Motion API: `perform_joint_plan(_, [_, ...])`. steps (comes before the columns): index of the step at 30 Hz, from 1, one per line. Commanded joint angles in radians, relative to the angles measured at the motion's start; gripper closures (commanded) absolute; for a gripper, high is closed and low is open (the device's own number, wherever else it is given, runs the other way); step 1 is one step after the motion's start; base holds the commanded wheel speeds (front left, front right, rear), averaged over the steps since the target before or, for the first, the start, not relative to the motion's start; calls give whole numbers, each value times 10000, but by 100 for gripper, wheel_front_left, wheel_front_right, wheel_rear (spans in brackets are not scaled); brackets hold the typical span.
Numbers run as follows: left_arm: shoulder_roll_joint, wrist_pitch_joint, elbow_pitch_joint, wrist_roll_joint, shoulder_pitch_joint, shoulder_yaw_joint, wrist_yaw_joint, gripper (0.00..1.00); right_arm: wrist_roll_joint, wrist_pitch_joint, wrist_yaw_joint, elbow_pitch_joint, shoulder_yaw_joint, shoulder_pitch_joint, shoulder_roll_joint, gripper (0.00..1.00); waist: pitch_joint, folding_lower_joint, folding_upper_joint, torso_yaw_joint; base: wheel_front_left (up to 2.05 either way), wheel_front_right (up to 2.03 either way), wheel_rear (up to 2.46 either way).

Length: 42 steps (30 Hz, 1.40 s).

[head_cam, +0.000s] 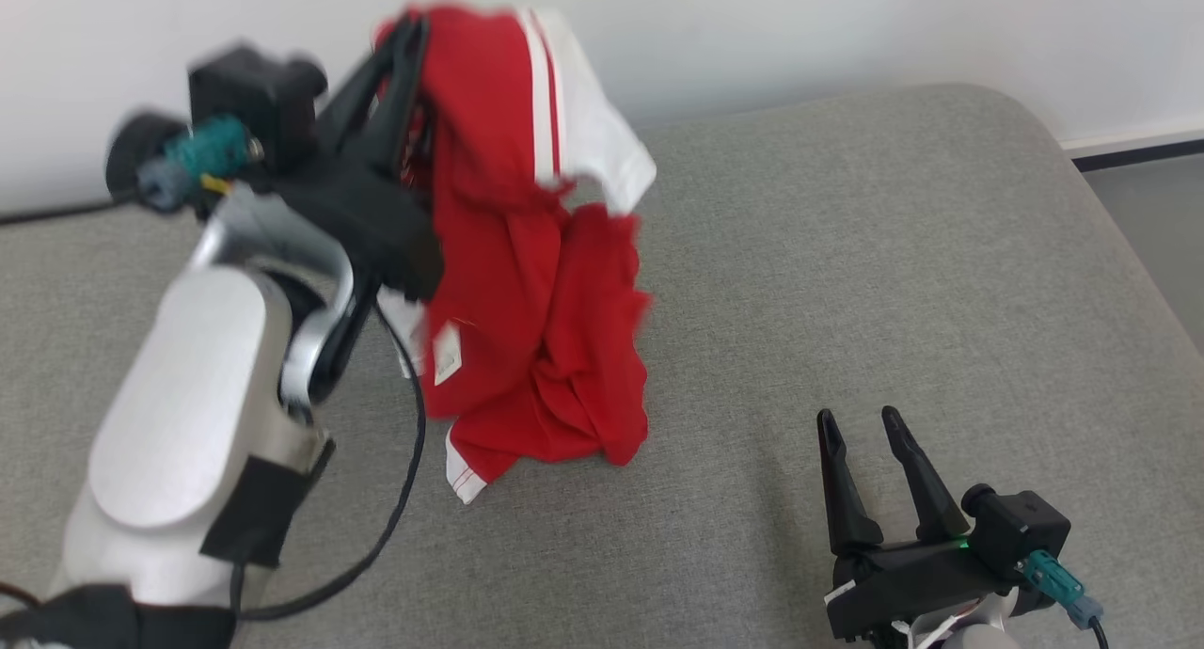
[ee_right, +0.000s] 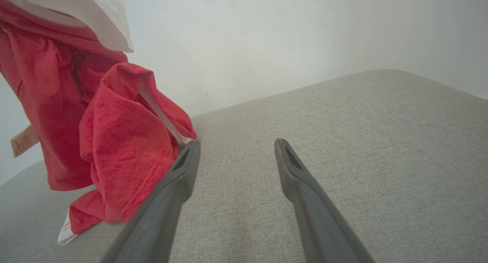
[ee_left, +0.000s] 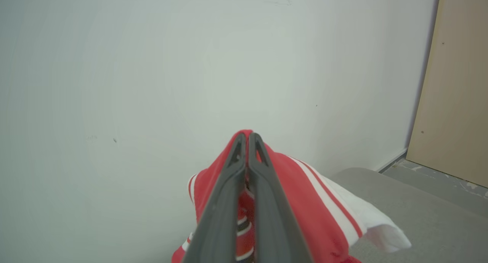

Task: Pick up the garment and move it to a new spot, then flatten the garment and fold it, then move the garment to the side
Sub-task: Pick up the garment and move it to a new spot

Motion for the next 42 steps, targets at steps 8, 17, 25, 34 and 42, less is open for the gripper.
perform_joint_plan(8, [-90, 211, -685, -121, -1730, -94, -111, 100, 126, -1, -18, 20, 55, 208, -5, 0, -107, 0, 0, 56, 0, 0, 0])
perform_joint_plan(17, [-87, 213, -628, -189, -2530, 20, -42, 100, 164, -1, -18, 15, -48, 265, -5, 0, -140, 0, 0, 13, 0, 0, 0])
perform_joint_plan(25, [52, -23, -654, -427, -2040, 127, 2, 100, -129, -1, -18, -273, -117, 267, -3, 0, 46, 0, 0, 545, 0, 0, 0])
perform_joint_plan(34, [835, -409, -575, -456, -1554, 717, 194, 100, -457, -1, -18, -692, -201, -6, -5, 0, 471, 0, 0, 1611, 0, 0, 0])
perform_joint_plan(42, [1890, -850, -172, -612, -844, 1652, 450, 100, -872, -1, -18, -1203, 104, -117, -8, 0, 805, 0, 0, 2595, 0, 0, 0])
